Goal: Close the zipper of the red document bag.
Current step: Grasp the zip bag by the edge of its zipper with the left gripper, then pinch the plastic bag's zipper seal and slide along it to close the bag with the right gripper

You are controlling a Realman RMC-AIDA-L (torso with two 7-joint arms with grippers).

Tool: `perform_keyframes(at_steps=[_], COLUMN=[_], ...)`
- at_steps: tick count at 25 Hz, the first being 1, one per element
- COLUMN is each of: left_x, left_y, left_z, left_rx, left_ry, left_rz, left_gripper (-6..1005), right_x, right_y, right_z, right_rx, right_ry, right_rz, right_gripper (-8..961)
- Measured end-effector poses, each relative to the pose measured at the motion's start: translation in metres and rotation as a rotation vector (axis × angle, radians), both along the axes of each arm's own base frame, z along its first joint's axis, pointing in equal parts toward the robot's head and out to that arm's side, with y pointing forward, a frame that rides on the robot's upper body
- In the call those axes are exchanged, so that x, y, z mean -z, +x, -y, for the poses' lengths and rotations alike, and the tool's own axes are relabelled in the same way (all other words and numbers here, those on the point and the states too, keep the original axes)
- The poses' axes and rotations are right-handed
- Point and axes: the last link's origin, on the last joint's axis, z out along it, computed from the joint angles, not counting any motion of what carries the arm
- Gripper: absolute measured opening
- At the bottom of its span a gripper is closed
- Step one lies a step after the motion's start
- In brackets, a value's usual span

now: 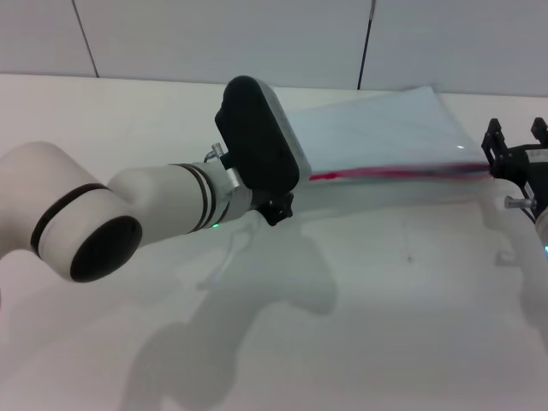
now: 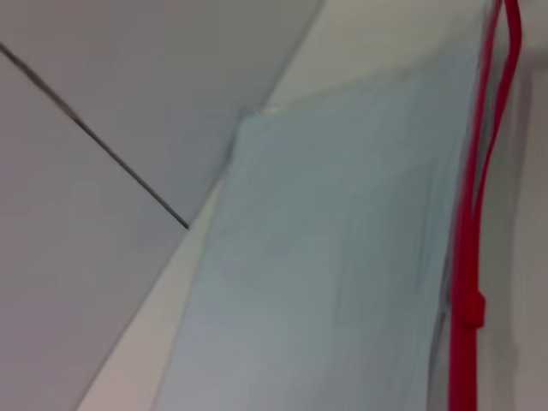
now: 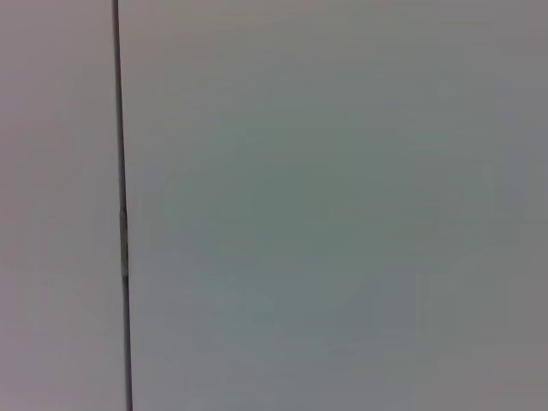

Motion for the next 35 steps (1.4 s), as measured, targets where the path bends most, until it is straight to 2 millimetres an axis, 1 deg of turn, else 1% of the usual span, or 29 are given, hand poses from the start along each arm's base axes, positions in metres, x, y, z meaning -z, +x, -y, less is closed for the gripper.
perform_keyframes(at_steps=[4, 7, 10, 13, 18, 23, 27, 32, 34, 35], left_x=[-0.002, -0.004, -0.006, -0.009, -0.014, -0.015, -0.015, -0.016, -0.016, -0.017], left_y=[0.006, 0.005, 0.003, 0.001, 0.001, 0.002, 0.002, 0.006, 0.009, 0.01], left_z=[0.001, 0.003, 0.004, 0.004, 0.004, 0.004, 0.003, 0.002, 0.002, 0.002], left_rx=[0.007, 0.006, 0.002, 0.005, 0.007, 0.009, 0.009, 0.02, 0.027, 0.03], left_ry=[0.009, 0.012, 0.017, 0.026, 0.037, 0.038, 0.038, 0.037, 0.038, 0.038], left_rz=[0.027, 0.028, 0.028, 0.02, 0.005, 0.002, -0.002, -0.007, -0.007, -0.009], left_gripper=[121, 77, 64, 55, 58, 60, 61, 63, 64, 65], right_x=[-0.001, -0.003, -0.004, -0.003, -0.014, -0.021, -0.019, -0.021, -0.02, -0.02], right_y=[-0.007, -0.018, -0.028, -0.039, -0.054, -0.069, -0.084, -0.098, -0.107, -0.107], right_z=[-0.004, -0.008, -0.012, -0.013, -0.015, -0.019, -0.021, -0.019, -0.018, -0.018], right_rx=[-0.007, -0.015, -0.02, -0.033, -0.076, -0.129, -0.172, -0.23, -0.26, -0.26], right_ry=[0.012, 0.031, 0.035, 0.005, -0.086, -0.225, -0.346, -0.419, -0.451, -0.451], right_rz=[-0.027, -0.078, -0.13, -0.176, -0.21, -0.167, -0.093, 0.016, 0.069, 0.069], right_gripper=[631, 631, 631, 630, 630, 630, 630, 630, 630, 630])
